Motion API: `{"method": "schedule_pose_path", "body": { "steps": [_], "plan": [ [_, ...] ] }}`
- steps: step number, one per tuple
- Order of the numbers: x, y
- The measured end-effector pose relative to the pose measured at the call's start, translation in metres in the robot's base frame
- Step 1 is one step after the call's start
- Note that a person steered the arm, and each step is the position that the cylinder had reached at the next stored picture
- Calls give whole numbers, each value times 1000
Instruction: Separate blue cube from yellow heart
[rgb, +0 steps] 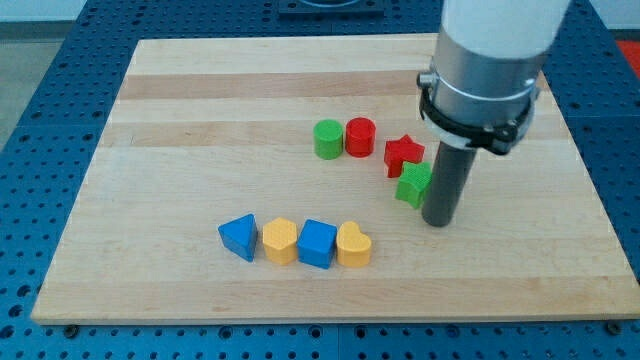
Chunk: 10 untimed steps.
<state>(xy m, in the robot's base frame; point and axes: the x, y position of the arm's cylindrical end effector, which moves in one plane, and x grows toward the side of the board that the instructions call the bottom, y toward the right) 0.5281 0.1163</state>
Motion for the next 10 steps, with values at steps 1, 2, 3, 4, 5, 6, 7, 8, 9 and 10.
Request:
{"method": "schedule_pose_path", "body": {
  "steps": [1,2,3,4,5,6,7,8,9,10],
  "plan": [
    [41,12],
    [66,-15],
    [64,-63],
    [45,-84],
    [30,-92],
    [38,-105],
    [41,-141],
    [39,-165],
    [32,-160],
    [24,-142]
  ]
}}
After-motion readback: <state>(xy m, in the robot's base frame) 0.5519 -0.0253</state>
